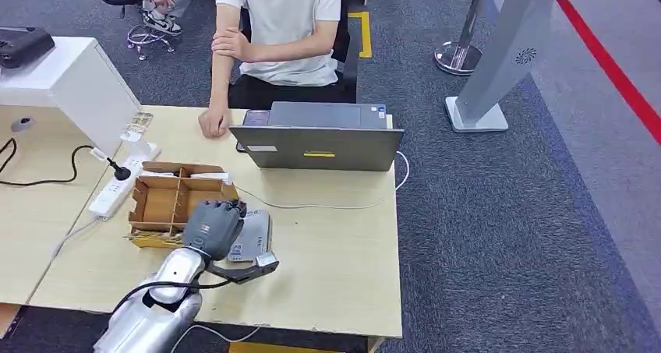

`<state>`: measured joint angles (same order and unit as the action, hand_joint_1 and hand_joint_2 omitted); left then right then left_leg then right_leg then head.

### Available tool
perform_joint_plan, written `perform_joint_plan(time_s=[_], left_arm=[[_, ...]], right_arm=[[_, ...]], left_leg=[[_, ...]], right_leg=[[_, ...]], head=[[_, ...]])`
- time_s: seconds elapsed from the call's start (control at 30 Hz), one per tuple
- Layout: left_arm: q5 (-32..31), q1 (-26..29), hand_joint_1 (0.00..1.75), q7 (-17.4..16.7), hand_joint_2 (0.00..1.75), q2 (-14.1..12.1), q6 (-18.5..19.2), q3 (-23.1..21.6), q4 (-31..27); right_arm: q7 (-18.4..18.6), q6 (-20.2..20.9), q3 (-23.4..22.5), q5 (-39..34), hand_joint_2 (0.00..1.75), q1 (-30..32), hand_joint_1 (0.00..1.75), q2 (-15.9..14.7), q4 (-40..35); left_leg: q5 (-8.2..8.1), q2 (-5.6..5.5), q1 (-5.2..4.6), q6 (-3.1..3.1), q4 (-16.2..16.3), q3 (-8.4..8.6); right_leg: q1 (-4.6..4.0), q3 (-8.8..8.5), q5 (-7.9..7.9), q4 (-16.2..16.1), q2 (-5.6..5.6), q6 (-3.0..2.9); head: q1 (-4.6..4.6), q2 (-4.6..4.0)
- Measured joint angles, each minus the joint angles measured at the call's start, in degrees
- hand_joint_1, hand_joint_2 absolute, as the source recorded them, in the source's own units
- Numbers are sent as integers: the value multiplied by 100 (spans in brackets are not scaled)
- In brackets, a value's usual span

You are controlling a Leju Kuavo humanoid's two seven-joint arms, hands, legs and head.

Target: Pass the card to the sensor for recognition and then transmit it.

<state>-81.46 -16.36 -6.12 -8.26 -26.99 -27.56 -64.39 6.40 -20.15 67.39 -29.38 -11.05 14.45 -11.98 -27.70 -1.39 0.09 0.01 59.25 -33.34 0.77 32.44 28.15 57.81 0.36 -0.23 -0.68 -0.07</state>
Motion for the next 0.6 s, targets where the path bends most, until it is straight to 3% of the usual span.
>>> perform_joint_plan(time_s=[0.6], left_arm=[[54,-276,175,35,175,369,367,-605,658]], right_arm=[[-33,70,2,50,175,1,0,0,0]], left_leg=[[0,-2,0,0,0,-3]], right_leg=[[0,0,-1,-1,-2,0]], head=[[2,0]])
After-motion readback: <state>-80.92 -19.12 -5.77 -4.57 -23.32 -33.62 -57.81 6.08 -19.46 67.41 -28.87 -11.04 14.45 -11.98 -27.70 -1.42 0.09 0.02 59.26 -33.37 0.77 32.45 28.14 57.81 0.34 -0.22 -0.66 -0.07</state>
